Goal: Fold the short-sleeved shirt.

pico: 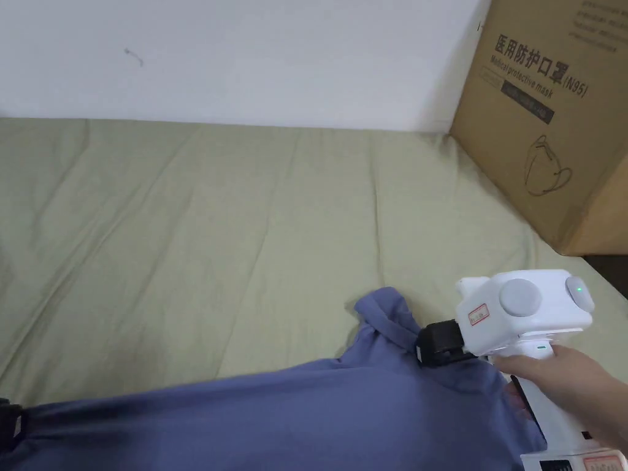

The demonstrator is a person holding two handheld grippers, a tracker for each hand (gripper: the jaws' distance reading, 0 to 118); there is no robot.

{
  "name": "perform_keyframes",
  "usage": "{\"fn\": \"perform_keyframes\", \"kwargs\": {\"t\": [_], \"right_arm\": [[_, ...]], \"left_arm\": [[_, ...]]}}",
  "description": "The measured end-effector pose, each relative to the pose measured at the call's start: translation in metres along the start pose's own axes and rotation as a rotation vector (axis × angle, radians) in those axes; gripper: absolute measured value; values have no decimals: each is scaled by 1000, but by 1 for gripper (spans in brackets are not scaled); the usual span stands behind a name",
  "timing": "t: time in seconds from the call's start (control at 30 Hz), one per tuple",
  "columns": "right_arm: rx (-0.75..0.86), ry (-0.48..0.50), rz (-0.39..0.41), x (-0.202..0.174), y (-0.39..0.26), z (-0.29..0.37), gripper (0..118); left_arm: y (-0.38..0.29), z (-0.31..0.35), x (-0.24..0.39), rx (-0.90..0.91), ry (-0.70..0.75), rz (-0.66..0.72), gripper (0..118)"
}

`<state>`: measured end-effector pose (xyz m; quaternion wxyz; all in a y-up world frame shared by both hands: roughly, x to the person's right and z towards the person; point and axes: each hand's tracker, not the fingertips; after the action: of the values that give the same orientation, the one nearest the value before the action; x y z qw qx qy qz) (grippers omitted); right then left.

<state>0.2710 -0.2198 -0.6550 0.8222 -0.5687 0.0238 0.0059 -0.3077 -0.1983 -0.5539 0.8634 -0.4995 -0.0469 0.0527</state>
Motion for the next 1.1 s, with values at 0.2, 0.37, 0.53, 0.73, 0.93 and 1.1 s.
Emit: {"fn": "perform_keyframes", "kwargs": {"t": [0.2,0.37,0.53,0.73,0.93,1.1], "right_arm": [[102,73,-24,-2,-3,45,4],[297,156,-218,10,-5,72,4],[452,192,-269,5,-58,125,4],[374,297,-316,28,-196,184,4],[199,260,-312,29,-304,182,4],[274,201,-282,23,-305,162,23]], "left_arm": [[10,-8,-4,35,-22,23,2],[23,11,-3,211,-56,76,2],[8,56,6,321,-90,12,2],[-79,114,2,197,-139,-28,2],[-170,126,-7,-4,-132,-32,2],[-189,118,-9,-11,-132,-7,46]]}}
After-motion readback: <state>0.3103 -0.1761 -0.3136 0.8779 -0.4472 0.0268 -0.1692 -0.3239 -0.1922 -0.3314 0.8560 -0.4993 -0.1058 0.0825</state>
